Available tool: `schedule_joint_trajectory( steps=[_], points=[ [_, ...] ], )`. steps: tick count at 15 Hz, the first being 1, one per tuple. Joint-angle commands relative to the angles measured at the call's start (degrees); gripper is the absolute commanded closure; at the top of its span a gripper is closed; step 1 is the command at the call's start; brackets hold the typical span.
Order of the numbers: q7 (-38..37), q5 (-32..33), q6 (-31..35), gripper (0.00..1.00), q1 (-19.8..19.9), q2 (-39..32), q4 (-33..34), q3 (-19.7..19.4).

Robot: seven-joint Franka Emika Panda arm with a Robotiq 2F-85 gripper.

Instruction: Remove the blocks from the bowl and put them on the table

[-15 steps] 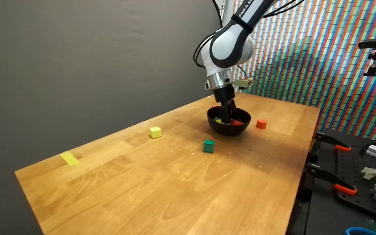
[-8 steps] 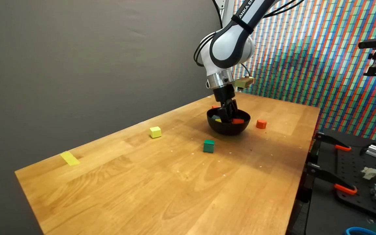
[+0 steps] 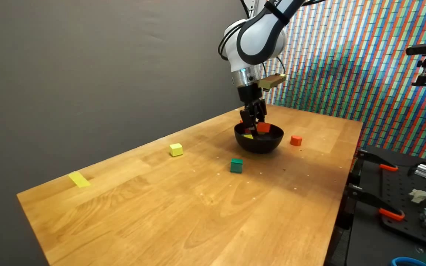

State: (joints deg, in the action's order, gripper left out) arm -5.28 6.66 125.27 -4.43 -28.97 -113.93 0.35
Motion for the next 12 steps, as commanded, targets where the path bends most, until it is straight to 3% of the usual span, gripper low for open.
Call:
schedule_joint_trajectory(
  steps=[1,4,7,10,12],
  points=[
    [-5.76,-3.32,3.0,0.59,-0.95,5.3,-0.68,0.66],
    [-12.74,-5.14,6.92,0.59,-2.96,2.26,5.13,0.97],
    [-22.55,-0.97,14.51,0.59,-7.44,-3.35,10.93,-1.41],
    [-33.12,4.8,19.48,0.59,-13.49,-11.17,18.19,-6.96],
    [-40.0,8.68,19.27,0.59,-17.5,-16.83,23.44,-11.59]
  ],
)
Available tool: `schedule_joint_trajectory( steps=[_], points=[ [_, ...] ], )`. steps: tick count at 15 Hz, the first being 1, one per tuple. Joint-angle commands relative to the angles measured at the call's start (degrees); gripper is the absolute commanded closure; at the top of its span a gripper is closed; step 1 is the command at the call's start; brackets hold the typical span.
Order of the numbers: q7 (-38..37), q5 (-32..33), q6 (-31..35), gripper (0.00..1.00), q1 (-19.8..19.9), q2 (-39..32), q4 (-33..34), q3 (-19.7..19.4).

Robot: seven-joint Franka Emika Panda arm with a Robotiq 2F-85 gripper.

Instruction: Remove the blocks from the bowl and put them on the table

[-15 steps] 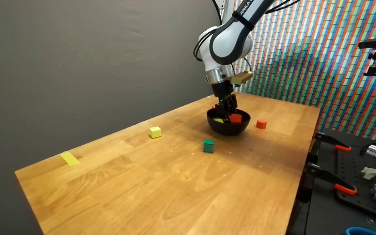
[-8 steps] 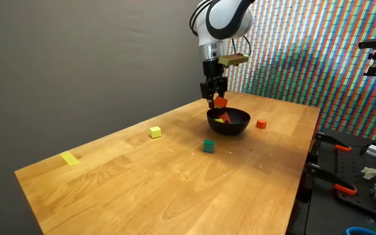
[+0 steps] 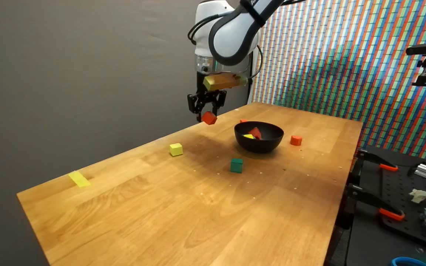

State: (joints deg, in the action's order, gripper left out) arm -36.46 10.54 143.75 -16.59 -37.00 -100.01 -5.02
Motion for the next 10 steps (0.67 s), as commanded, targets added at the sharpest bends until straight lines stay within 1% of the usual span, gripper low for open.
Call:
schedule_joint_trajectory(
  steps=[1,3,5,6,7,8,9,10],
  points=[
    [-11.61,6.2,-0.71,0.59,-6.78,-11.39,12.11,-8.08],
    [-14.56,7.59,-4.49,0.59,-8.16,-15.05,16.1,-10.0],
    [-14.27,8.71,-9.38,0.59,-8.45,-17.01,18.81,-10.49],
    [-13.2,9.14,-12.39,0.52,-8.22,-17.5,19.91,-10.21],
    [-12.02,9.59,-15.84,0.1,-7.91,-17.72,20.93,-9.86],
    [-10.84,10.08,-19.29,0.1,-7.47,-17.92,21.95,-9.35],
    [-8.76,10.11,-22.49,0.08,-6.58,-17.38,22.38,-8.25],
    [-6.61,9.87,-24.51,0.02,-5.8,-16.57,22.51,-7.2]
  ],
)
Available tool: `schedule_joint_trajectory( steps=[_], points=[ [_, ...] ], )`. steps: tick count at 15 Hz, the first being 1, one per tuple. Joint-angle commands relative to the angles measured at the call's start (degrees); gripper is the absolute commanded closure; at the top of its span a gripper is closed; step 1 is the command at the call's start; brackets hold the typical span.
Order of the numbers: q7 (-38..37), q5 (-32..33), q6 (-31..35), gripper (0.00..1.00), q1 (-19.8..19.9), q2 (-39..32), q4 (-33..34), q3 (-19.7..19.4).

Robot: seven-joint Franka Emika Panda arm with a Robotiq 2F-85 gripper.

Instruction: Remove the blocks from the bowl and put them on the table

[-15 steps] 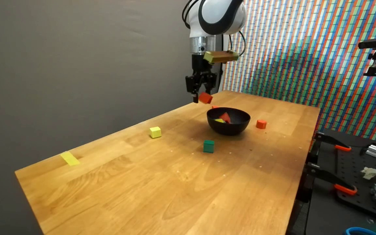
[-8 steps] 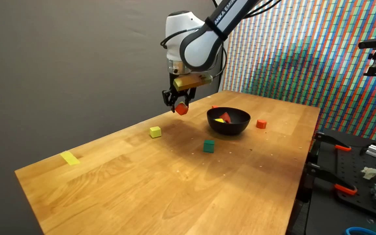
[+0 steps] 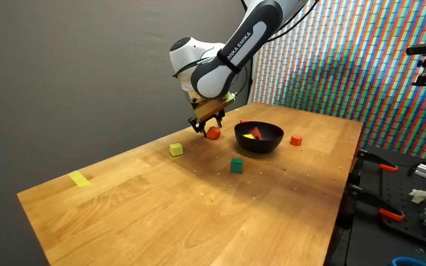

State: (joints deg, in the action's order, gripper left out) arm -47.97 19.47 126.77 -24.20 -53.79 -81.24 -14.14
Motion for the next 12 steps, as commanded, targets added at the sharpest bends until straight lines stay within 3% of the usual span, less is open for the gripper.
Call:
schedule_joint_trajectory(
  steps=[1,7,12],
  points=[
    [8.48,0.46,-8.86,0.0,2.82,1.96,2.77,3.33],
    [27.84,-3.81,-2.49,0.0,10.57,18.32,-11.6,9.96],
    [44.76,-13.88,-1.39,0.0,20.42,30.52,-24.71,14.99]
  ],
)
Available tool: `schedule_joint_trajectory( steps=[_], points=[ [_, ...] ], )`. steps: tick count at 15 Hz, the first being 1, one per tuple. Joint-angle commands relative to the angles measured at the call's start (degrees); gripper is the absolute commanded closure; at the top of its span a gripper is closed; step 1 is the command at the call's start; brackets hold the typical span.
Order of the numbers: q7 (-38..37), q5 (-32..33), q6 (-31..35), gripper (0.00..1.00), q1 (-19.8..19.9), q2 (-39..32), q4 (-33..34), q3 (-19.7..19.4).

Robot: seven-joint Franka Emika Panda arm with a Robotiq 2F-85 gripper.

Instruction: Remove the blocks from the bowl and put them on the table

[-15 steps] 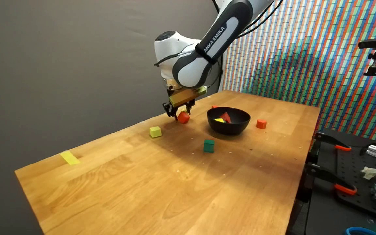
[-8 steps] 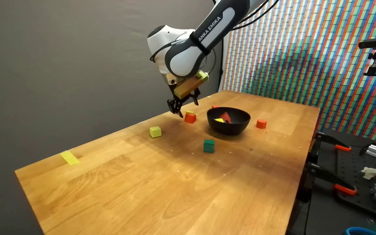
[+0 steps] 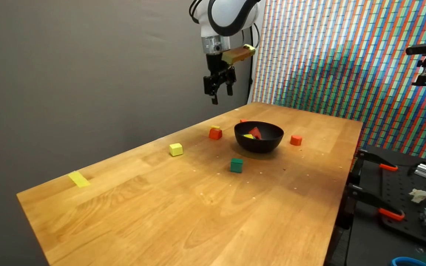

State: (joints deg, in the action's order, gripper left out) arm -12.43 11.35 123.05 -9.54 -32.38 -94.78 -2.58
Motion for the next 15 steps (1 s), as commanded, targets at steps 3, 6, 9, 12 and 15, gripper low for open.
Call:
schedule_joint_trajectory(
  steps=[3,6,9,12,15],
  points=[
    [7.19,-4.11,-0.03,0.0,4.89,5.9,-6.91,2.25],
    [7.26,-2.65,1.6,0.0,4.67,5.26,-9.26,2.16],
    [8.41,-3.75,1.7,0.0,5.08,4.18,-10.97,2.6],
    [9.15,-4.09,1.41,0.0,5.41,4.08,-12.86,2.72],
    [8.77,-4.38,1.76,0.0,5.56,5.28,-15.0,2.66]
  ],
)
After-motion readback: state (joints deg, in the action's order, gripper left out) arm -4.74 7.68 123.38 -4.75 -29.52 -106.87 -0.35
